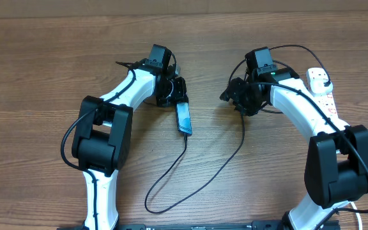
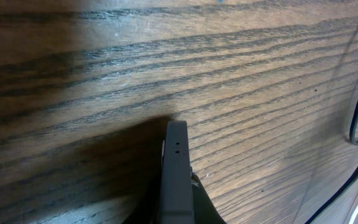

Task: Plug charger to phone and switch on socket
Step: 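Lower the cabled phone toward the table with the left gripper, then set the phone flat on the table with the left gripper, then open the left gripper and lift it away from the phone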

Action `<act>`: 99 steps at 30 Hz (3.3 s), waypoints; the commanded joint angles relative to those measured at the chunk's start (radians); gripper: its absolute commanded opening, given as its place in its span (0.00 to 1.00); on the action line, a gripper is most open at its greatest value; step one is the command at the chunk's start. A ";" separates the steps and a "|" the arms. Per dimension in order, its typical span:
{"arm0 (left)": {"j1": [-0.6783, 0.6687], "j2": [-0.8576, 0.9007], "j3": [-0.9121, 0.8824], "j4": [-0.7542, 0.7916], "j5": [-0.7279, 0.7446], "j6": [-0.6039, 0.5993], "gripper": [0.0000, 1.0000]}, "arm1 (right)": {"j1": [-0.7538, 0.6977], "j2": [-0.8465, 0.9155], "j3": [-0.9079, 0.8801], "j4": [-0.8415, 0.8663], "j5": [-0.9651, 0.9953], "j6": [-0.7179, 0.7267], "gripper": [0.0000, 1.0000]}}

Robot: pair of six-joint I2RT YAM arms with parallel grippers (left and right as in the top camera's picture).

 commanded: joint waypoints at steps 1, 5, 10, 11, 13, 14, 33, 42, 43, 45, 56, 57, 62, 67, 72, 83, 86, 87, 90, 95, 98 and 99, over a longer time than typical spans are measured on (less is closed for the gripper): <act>-0.008 -0.002 -0.027 -0.001 -0.010 -0.015 0.08 | -0.005 -0.031 0.004 0.004 0.011 -0.008 0.60; -0.008 -0.002 -0.027 -0.002 -0.009 -0.014 0.15 | -0.005 -0.031 0.004 0.004 0.010 -0.008 0.59; -0.008 -0.002 -0.027 -0.007 -0.006 -0.014 0.21 | -0.005 -0.031 0.004 0.004 0.010 -0.008 0.59; -0.008 -0.002 -0.027 -0.009 -0.006 -0.014 0.22 | -0.005 -0.031 0.004 0.004 0.010 -0.008 0.60; -0.008 -0.002 -0.027 -0.015 -0.006 -0.014 0.26 | -0.005 -0.031 0.004 0.004 0.010 -0.008 0.59; -0.008 -0.002 -0.027 -0.017 -0.006 -0.014 0.27 | -0.005 -0.031 0.004 0.004 0.010 -0.008 0.60; -0.008 -0.002 -0.027 -0.058 -0.007 -0.014 0.33 | -0.005 -0.031 0.004 0.004 0.010 -0.008 0.60; -0.007 -0.002 -0.027 -0.123 -0.056 -0.013 0.42 | -0.005 -0.031 0.004 0.004 0.010 -0.008 0.59; -0.007 -0.002 -0.027 -0.126 -0.056 -0.013 0.42 | -0.005 -0.031 0.004 0.005 0.010 -0.008 0.59; -0.007 -0.002 -0.027 -0.130 -0.059 -0.013 0.44 | -0.005 -0.031 0.004 0.005 0.010 -0.008 0.60; -0.007 -0.002 -0.027 -0.188 -0.135 -0.013 0.49 | -0.005 -0.031 0.004 0.004 0.010 -0.008 0.59; -0.007 -0.002 -0.027 -0.189 -0.135 -0.013 0.48 | -0.005 -0.031 0.004 0.004 0.010 -0.008 0.59; -0.007 -0.002 -0.027 -0.191 -0.134 0.005 0.49 | -0.005 -0.031 0.004 -0.001 0.010 -0.009 0.60; -0.006 -0.018 -0.006 -0.229 -0.134 0.114 0.55 | -0.005 -0.031 0.004 -0.007 0.011 -0.027 0.60; -0.006 -0.095 0.092 -0.368 -0.311 0.164 0.57 | -0.005 -0.031 0.004 -0.006 0.011 -0.027 0.59; -0.008 -0.536 0.267 -0.769 -0.492 0.339 0.61 | -0.005 -0.031 0.004 -0.007 0.009 -0.026 1.00; -0.008 -0.644 0.267 -0.835 -0.490 0.339 0.86 | -0.005 -0.031 0.004 -0.007 0.010 -0.026 1.00; -0.008 -0.686 0.267 -0.846 -0.491 0.339 0.99 | -0.005 -0.031 0.004 -0.006 0.010 -0.026 1.00; -0.008 -0.756 0.267 -0.845 -0.490 0.339 0.99 | -0.005 -0.031 0.004 -0.006 0.010 -0.026 1.00; -0.008 -0.789 0.267 -0.844 -0.491 0.339 0.99 | -0.005 -0.031 0.004 -0.009 -0.016 -0.027 1.00; -0.008 -0.781 0.267 -0.844 -0.489 0.338 0.99 | -0.010 -0.031 0.009 -0.010 -0.066 -0.039 1.00; -0.008 -0.776 0.267 -0.844 -0.489 0.338 0.99 | -0.016 -0.031 0.018 -0.012 -0.087 -0.064 1.00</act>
